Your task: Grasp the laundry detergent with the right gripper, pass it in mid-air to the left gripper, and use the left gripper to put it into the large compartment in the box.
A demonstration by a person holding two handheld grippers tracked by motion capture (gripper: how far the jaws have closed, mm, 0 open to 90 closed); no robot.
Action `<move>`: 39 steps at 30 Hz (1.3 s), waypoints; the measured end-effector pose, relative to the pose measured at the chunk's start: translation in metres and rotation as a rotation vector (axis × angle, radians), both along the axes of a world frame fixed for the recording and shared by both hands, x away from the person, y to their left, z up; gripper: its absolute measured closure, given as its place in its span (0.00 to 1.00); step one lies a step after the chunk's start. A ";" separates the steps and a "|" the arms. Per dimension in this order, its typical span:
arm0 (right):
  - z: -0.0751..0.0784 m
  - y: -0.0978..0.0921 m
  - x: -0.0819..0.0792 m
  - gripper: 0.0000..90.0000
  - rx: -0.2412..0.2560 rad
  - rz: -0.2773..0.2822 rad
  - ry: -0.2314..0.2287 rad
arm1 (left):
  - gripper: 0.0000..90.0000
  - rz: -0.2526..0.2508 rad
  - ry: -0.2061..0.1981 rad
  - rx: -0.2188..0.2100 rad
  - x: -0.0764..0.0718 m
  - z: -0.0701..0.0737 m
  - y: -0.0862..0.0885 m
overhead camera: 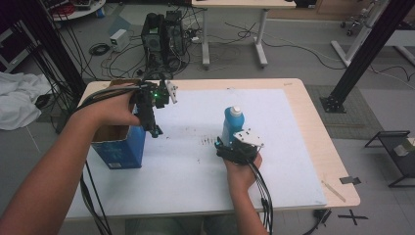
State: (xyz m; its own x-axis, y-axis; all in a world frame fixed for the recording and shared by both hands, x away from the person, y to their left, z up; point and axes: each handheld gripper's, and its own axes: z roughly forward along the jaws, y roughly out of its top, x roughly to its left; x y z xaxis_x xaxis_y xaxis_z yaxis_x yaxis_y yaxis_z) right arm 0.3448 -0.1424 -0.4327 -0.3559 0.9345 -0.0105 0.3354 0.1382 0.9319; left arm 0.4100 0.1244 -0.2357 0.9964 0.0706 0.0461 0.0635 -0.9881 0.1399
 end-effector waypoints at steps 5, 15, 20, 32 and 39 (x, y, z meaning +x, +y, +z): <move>-0.002 -0.001 0.006 0.13 0.014 -0.021 -0.015 | 0.04 -0.002 -0.001 0.000 0.000 0.000 0.000; -0.005 0.001 0.014 0.19 0.016 -0.039 0.009 | 0.04 -0.007 -0.001 -0.002 0.000 -0.001 -0.003; -0.005 0.003 0.015 0.26 0.026 -0.057 -0.019 | 0.04 -0.009 0.005 0.005 0.001 -0.003 -0.004; -0.005 0.002 0.016 0.34 0.029 -0.071 -0.029 | 0.04 -0.008 0.011 0.006 0.003 -0.006 -0.008; -0.006 0.005 0.015 0.37 0.043 -0.068 -0.015 | 0.04 -0.013 0.011 0.011 0.003 -0.008 -0.010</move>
State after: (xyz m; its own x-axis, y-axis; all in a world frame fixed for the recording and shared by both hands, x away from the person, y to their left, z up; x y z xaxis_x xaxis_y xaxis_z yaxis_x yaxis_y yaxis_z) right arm 0.3596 -0.1378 -0.4387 -0.2916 0.9562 0.0259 0.3291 0.0749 0.9413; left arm 0.4133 0.1147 -0.2433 0.9977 0.0571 0.0360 0.0520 -0.9903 0.1287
